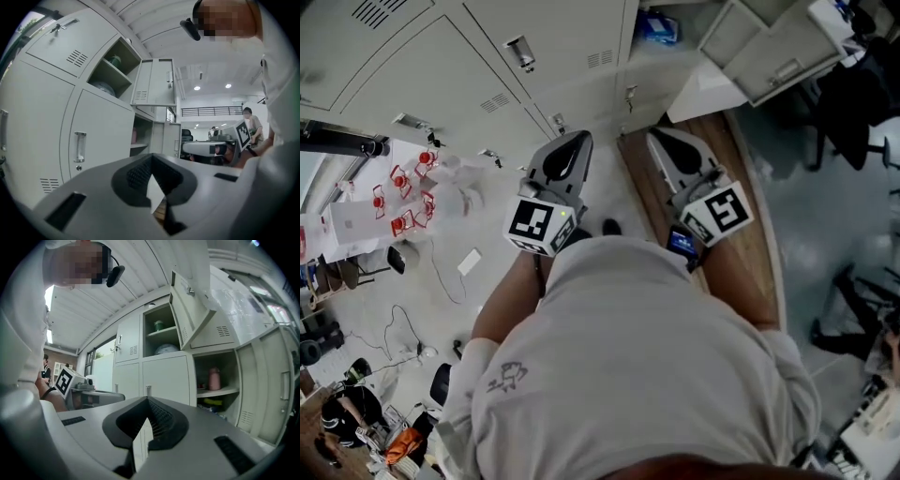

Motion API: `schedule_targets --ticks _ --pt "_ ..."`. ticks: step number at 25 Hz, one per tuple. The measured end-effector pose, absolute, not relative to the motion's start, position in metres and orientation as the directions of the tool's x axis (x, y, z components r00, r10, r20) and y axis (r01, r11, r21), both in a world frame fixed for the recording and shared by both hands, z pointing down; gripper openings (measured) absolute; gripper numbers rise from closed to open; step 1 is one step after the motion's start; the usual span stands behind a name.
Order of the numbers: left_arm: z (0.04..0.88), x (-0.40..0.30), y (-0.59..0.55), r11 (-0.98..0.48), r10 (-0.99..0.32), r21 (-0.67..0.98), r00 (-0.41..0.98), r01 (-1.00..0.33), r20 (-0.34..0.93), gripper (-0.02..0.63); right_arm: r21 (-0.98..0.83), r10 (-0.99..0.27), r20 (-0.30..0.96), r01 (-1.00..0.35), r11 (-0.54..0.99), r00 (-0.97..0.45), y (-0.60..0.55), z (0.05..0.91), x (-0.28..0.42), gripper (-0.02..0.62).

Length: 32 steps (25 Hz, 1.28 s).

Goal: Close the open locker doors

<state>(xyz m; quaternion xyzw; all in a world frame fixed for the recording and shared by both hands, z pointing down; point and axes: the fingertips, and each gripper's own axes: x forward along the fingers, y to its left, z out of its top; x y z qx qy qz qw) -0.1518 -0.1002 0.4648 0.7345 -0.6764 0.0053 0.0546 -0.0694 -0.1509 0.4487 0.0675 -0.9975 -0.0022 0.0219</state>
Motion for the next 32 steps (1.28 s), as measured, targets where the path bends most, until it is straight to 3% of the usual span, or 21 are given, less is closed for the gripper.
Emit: schedule_targets --ticks 18,24,32 --pt "0.441 -0.154 -0.172 -0.362 -0.93 0.047 0.365 -0.931 0.054 -0.005 0.02 -0.41 -0.032 -0.411 0.912 -0.911 -0.215 0.391 -0.053 -0.003" --pt "0.439 -0.157 -0.186 -0.38 -0.923 0.034 0.381 -0.924 0.054 -0.005 0.035 -0.423 -0.079 -0.427 0.904 -0.902 -0.234 0.361 -0.048 -0.003" --pt "0.417 -0.14 -0.211 -0.33 -0.944 -0.031 0.329 -0.943 0.039 -0.005 0.048 -0.348 -0.126 -0.356 0.933 -0.929 -0.259 0.308 -0.014 -0.003"
